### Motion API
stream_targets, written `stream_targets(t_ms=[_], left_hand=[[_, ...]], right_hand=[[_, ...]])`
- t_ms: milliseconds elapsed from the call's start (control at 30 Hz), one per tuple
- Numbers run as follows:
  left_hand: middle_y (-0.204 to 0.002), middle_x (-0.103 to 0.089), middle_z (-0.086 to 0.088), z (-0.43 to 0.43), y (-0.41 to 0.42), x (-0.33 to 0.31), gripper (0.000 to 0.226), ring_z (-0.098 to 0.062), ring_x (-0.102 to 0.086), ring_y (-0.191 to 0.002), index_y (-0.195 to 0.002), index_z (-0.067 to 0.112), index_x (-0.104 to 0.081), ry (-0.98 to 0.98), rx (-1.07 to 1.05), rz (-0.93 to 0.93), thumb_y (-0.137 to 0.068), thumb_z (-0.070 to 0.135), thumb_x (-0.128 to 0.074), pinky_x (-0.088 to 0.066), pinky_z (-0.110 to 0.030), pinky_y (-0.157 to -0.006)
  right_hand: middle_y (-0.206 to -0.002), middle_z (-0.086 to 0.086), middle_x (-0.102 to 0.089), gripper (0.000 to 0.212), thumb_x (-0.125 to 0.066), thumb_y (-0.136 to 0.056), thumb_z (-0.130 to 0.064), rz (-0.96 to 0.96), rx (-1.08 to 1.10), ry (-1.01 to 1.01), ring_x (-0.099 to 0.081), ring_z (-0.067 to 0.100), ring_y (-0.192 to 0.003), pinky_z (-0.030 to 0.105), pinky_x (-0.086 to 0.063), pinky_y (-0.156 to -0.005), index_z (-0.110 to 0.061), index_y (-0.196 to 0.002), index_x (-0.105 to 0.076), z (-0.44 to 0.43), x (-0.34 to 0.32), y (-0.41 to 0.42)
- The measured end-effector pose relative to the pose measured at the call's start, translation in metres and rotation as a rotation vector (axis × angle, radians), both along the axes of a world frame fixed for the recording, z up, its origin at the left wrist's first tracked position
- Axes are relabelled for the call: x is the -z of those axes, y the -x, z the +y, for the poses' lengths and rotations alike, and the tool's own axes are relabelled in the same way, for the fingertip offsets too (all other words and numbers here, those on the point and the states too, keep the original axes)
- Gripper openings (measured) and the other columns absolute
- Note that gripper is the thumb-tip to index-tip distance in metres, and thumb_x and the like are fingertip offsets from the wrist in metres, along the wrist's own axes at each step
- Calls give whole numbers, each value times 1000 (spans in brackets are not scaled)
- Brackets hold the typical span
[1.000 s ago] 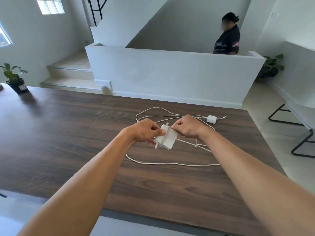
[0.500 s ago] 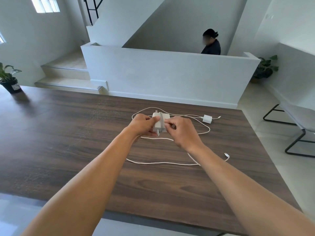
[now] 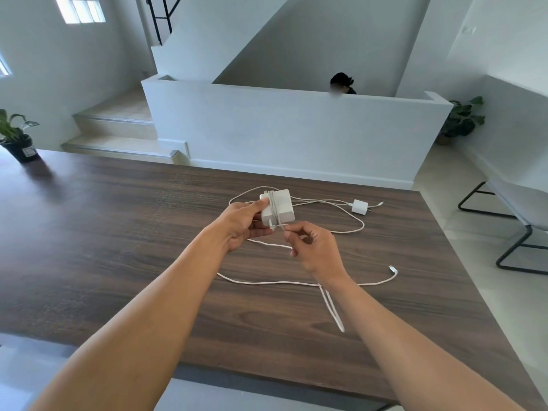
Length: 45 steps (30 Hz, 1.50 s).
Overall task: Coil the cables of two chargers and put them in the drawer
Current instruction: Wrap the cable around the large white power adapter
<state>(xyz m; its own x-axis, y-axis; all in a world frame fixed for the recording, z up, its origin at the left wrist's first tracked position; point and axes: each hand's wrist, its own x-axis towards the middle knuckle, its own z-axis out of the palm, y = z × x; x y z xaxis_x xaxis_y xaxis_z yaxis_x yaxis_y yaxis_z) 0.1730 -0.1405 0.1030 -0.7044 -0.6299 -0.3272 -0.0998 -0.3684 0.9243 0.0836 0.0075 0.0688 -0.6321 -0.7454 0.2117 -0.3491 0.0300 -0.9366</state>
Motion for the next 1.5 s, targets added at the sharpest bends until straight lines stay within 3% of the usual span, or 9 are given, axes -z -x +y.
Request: stream_targets(t_ms=[167, 433, 567, 733, 900, 1067, 1133, 1233, 1500], left_hand=[[-71, -65, -8, 4, -3, -2, 26, -14, -63, -58, -90, 2, -66, 16, 122, 30, -95, 26, -56, -55, -25, -52], [-85, -62, -15, 6, -10, -5, 29, -19, -59, -70, -93, 0, -65, 164, 336, -35, -97, 25, -51, -57, -25, -59], [-94, -65, -18, 7, -12, -2, 31, -22, -59, -79, -102, -3, -66, 258, 477, -120, -97, 24, -52, -56, -24, -64], [-91, -67, -17, 6, -13, 2, 32, -17, -65, -72, -106, -6, -64, 337, 584, -190, -96, 23, -53, -58, -26, -68], [-85, -69, -14, 7, -13, 6, 32, -16, -65, -69, -104, -2, -68, 466, 643, -258, -94, 27, -58, -54, -23, -63], [-75, -65, -6, 11, -7, 4, 24, -18, -65, -68, -89, 2, -68, 645, 559, -292, -94, 25, -61, -59, -31, -65], [-74, -65, -5, 10, -5, 6, 23, -22, -67, -68, -85, 5, -67, 750, 490, -340, -91, 27, -64, -60, -38, -67], [-68, -60, -5, 8, -4, 10, 28, -23, -62, -65, -70, 11, -63, 952, 341, -444, -90, 31, -64, -58, -44, -72], [-83, -65, -10, -8, 14, -17, 30, -19, -67, -62, -90, 2, -66, 600, -56, -262, -93, 32, -61, -57, -28, -57]], right_hand=[[-66, 4, -62, 12, -67, -89, -18, -144, -67, -36, -51, 11, -50, 19, -39, -48, -21, -78, -70, -1, 2, 7], [-56, -12, -50, 25, -60, -93, -23, 124, -91, -221, -35, 4, -49, 17, -30, -49, -30, -70, -64, 6, 2, 29], [-65, -9, -61, 21, -56, -94, -26, 223, -160, -347, -43, 3, -57, 24, -38, -59, -17, -81, -71, 5, 0, 42], [-57, -6, -49, 30, -59, -93, -30, 223, -226, -542, -38, 6, -48, 23, -36, -53, -4, -80, -66, 6, -17, 58], [-43, -15, -47, 25, -63, -91, -31, 238, -263, -623, -42, -4, -36, 11, -32, -45, -21, -68, -66, 9, -43, 56], [-45, -12, -42, 33, -56, -94, -26, 303, -202, -648, -38, 2, -36, 20, -31, -46, -21, -62, -60, 7, -52, 46], [-44, -9, -35, 36, -53, -94, -22, 263, -192, -623, -30, 6, -33, 25, -31, -48, -11, -59, -55, 5, -55, 43], [-35, -11, -38, 34, -51, -95, -20, 244, -193, -594, -28, 10, -36, 26, -31, -48, 10, -82, -61, 4, -62, 40], [-32, -20, -42, 28, -45, -100, -24, 322, -180, -472, -42, -2, -35, 12, -30, -44, -14, -109, -70, 4, -90, 31]])
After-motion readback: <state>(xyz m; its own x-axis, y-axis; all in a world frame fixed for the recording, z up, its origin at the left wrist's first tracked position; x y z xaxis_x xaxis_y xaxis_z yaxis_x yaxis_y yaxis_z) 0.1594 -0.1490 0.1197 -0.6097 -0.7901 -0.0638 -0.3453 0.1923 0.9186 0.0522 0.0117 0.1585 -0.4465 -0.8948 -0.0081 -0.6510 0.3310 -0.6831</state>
